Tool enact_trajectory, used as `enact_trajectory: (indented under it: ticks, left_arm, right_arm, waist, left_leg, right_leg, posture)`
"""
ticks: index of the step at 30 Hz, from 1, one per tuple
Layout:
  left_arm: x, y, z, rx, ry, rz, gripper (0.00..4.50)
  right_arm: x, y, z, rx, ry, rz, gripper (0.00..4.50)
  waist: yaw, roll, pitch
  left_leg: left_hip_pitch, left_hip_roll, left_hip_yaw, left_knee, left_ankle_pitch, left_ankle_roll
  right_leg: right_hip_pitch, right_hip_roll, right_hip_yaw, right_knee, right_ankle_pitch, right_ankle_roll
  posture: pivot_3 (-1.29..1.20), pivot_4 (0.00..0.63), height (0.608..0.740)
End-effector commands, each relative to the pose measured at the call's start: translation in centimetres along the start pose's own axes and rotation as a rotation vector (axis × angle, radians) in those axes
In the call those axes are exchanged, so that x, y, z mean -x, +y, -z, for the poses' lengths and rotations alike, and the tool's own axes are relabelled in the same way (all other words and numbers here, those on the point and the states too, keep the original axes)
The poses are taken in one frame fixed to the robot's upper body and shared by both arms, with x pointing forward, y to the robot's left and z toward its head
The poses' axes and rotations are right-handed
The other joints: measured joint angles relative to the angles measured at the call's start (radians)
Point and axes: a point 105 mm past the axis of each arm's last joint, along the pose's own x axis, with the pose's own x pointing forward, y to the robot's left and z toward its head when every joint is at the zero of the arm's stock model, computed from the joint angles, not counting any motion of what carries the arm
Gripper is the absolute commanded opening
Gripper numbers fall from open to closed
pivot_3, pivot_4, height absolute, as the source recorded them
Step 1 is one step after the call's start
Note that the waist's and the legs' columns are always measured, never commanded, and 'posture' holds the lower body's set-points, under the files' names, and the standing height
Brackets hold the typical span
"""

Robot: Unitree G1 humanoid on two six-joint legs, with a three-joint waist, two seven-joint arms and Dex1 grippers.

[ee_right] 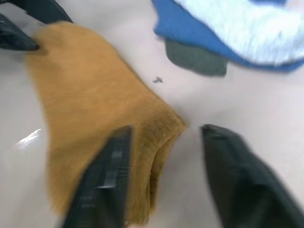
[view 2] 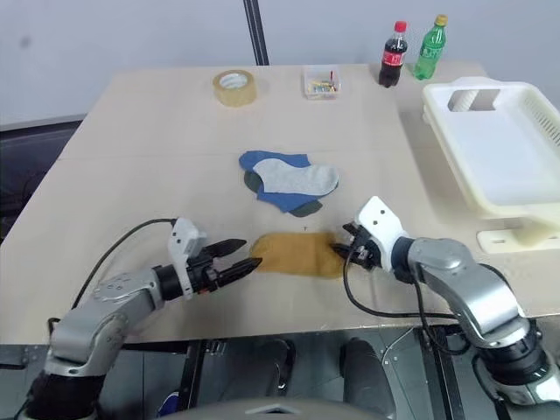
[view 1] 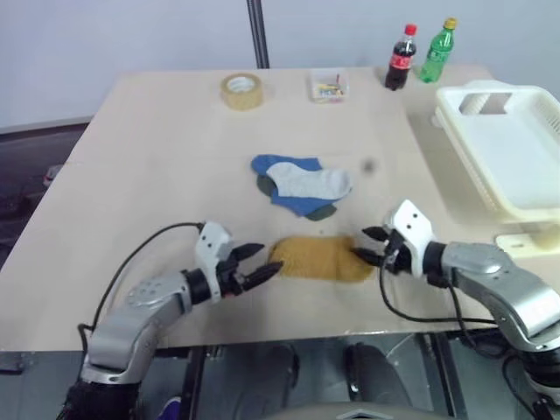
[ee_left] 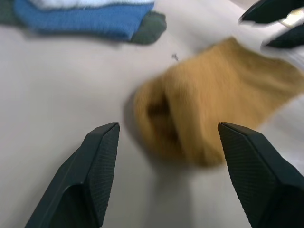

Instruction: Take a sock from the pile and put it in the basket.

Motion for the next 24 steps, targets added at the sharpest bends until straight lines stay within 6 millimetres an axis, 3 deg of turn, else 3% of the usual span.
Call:
enact_trajectory:
  ticks: [1,2,7,12,19,24]
  left_arm:
    - [1.0,-0.3,-1.1,-0.017,-0.01,0.043,3.62]
    - [0.9,-0.2,-0.8,-0.014,0.014,0.048,3.62]
    - [-0.7,0.2,0.7,0.039,0.107,0.046,3.62]
    - [-3.2,-0.7,0.9,0.046,0.124,0.121,3.62]
    - [-4.5,-3.2,-0.5,0.102,0.077,0.338,3.62]
    - [-5.6,-5.2,-3.5,0.091,-0.065,0.488,3.62]
  right_arm:
    - [0.5,0.7,-1.9,0.051,-0.085,-0.058,0.54]
    - [0.4,0.9,-1.8,0.052,-0.086,-0.078,0.05]
    - [-2.1,2.7,0.7,0.055,-0.026,-0.196,0.05]
    - [-3.4,2.2,4.5,0.121,0.093,-0.204,0.05]
    - [-3.4,1.0,4.9,0.15,0.106,-0.188,0.05]
    - [-2.6,1.0,4.5,0.154,0.107,-0.185,0.05]
  waist:
    - [0.001,0.0,0.0]
    - [0.001,0.0,0.0]
    - [0.0,0.0,0.0]
    - [0.003,0.0,-0.001]
    - [0.001,0.001,-0.002]
    - [0.004,0.0,-0.002]
  left_leg:
    - [0.0,0.0,0.0,0.0,0.0,0.0]
    - [0.0,0.0,0.0,0.0,0.0,0.0]
    - [0.0,0.0,0.001,0.0,0.0,0.0]
    - [0.001,-0.001,0.001,0.001,0.0,0.0]
    - [0.004,0.0,0.0,0.001,0.0,0.0]
    - [0.003,-0.001,0.0,0.002,0.0,0.0]
  right_leg:
    - [0.0,0.0,0.0,0.0,0.0,0.0]
    - [0.0,0.0,-0.001,0.0,0.0,0.0]
    - [0.001,0.0,-0.002,0.001,0.0,0.0]
    - [0.002,-0.001,-0.001,0.0,0.0,0.0]
    - [0.004,0.0,-0.001,0.001,0.0,0.0]
    - [0.004,0.0,-0.002,0.001,0.0,0.0]
  posture:
    - [0.0,0.15,0.74]
    - [0.0,0.15,0.74]
    - [0.0,0.15,0.74]
    - [0.0,0.15,0.74]
    - [0.0,0.15,0.74]
    - [0.0,0.15,0.74]
